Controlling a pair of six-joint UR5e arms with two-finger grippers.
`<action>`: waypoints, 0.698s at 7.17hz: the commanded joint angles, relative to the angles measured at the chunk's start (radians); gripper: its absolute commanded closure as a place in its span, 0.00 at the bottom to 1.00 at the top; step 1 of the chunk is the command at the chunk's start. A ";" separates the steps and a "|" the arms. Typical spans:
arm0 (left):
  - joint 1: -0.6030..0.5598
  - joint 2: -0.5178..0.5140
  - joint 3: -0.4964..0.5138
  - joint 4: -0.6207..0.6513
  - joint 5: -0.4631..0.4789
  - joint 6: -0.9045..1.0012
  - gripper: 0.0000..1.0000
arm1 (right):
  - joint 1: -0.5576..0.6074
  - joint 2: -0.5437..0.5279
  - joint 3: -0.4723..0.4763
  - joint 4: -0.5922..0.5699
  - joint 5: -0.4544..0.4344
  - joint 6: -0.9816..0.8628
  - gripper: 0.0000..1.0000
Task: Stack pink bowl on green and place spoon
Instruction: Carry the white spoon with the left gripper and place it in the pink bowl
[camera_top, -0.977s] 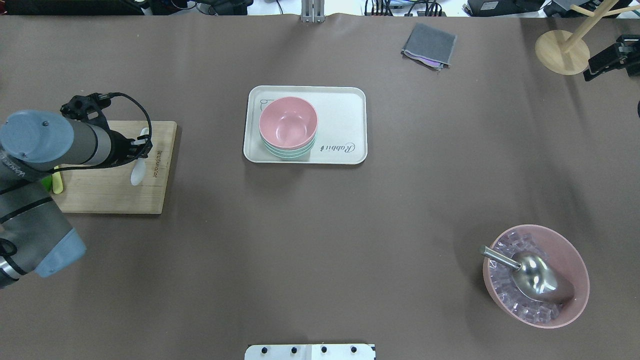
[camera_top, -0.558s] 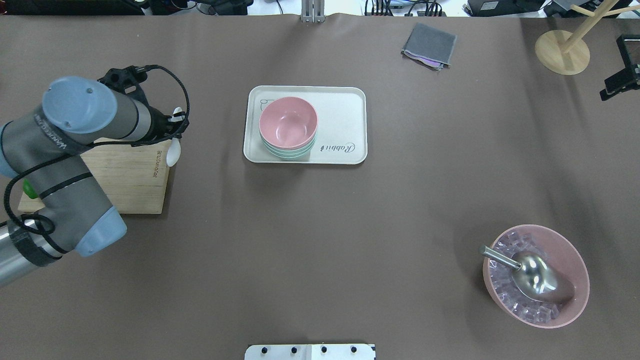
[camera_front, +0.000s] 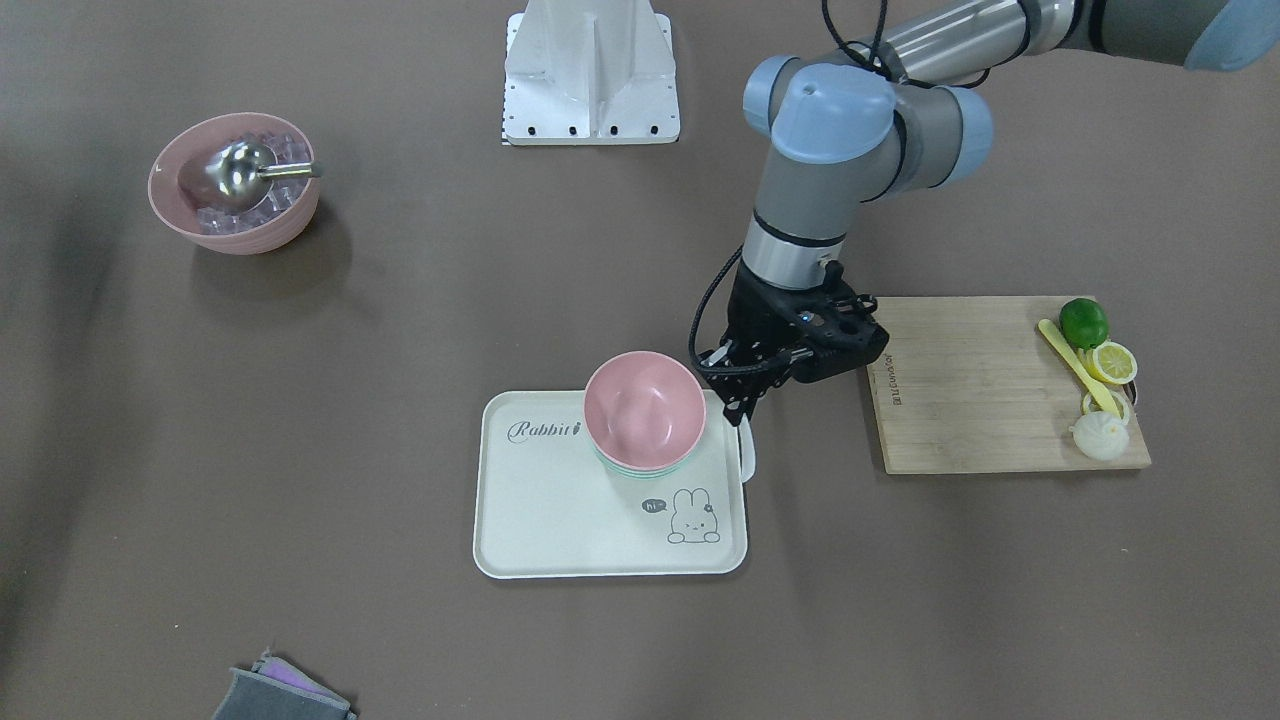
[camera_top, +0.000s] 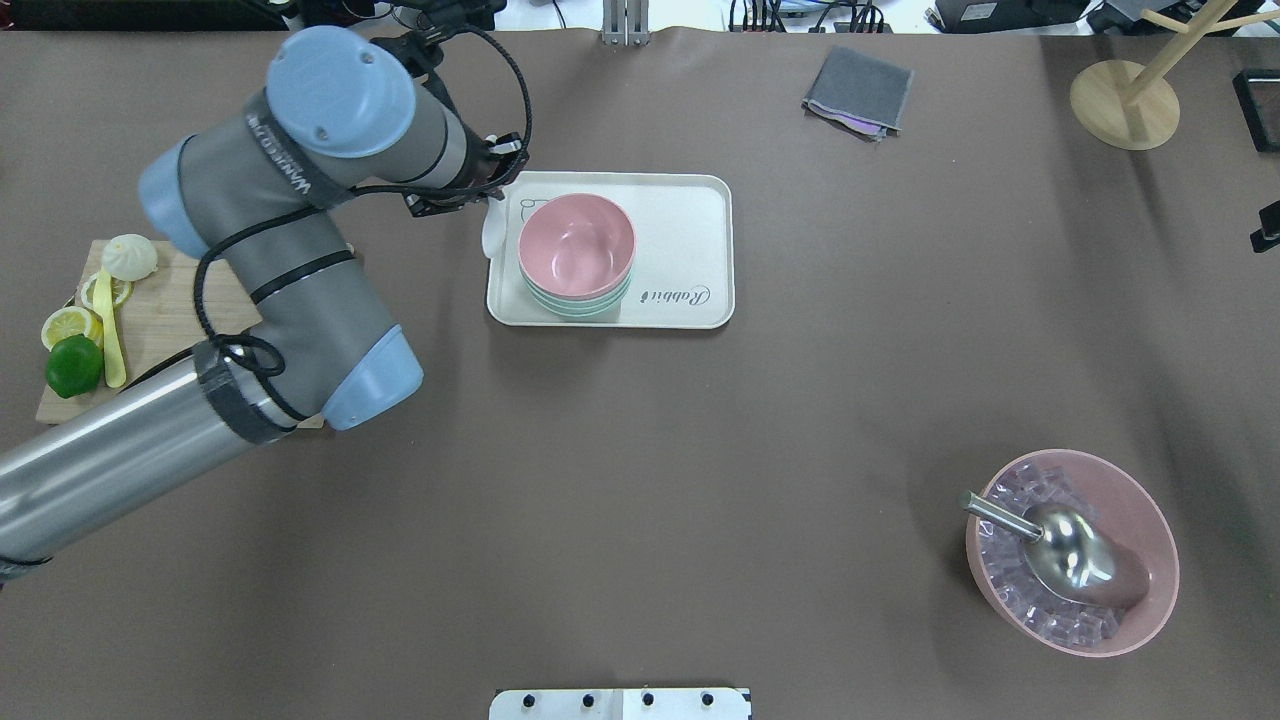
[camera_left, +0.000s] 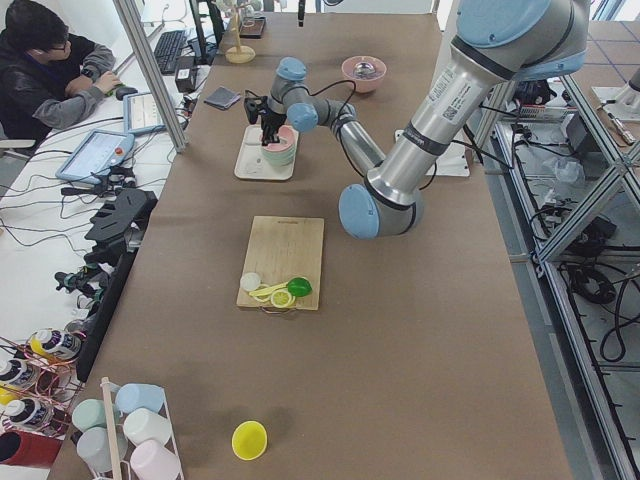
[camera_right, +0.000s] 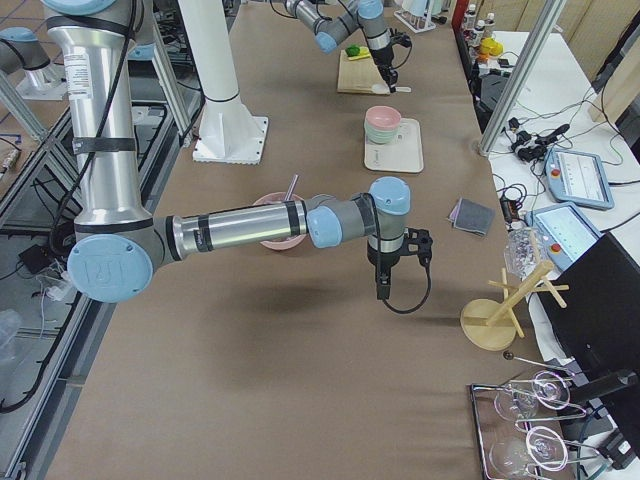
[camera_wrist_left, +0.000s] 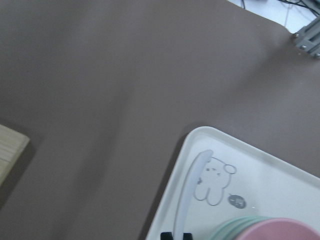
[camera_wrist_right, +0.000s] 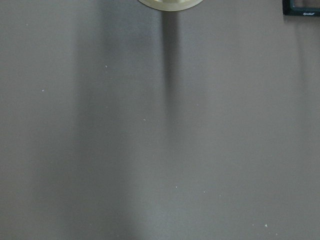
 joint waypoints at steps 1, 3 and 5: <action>0.003 -0.115 0.150 -0.021 0.001 -0.030 1.00 | 0.028 -0.019 0.003 -0.002 0.007 -0.002 0.00; 0.054 -0.109 0.158 -0.047 0.061 -0.029 1.00 | 0.031 -0.027 0.004 0.002 0.009 -0.004 0.00; 0.098 -0.109 0.152 -0.047 0.097 -0.032 1.00 | 0.031 -0.028 0.004 0.002 0.009 -0.004 0.00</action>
